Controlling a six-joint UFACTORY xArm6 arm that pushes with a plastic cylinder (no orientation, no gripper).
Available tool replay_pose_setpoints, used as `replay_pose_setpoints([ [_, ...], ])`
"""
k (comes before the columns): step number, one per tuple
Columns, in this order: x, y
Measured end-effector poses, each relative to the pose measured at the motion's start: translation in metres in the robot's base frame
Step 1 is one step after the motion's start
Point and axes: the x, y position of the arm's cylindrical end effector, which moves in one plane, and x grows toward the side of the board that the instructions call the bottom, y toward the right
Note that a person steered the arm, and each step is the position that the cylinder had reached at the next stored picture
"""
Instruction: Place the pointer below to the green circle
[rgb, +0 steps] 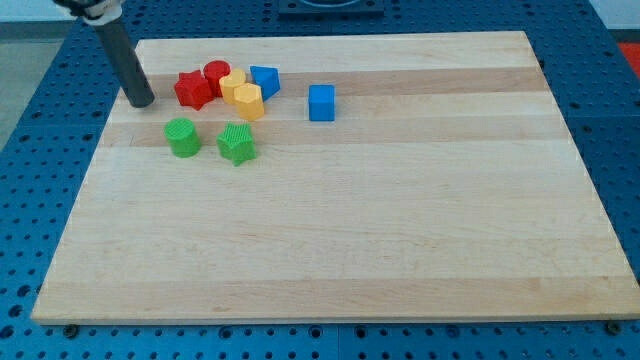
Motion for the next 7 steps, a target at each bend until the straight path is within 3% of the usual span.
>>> replay_pose_setpoints([
  [1, 0.005, 0.0],
  [3, 0.075, -0.004],
  [4, 0.066, 0.012],
  [7, 0.063, 0.258],
])
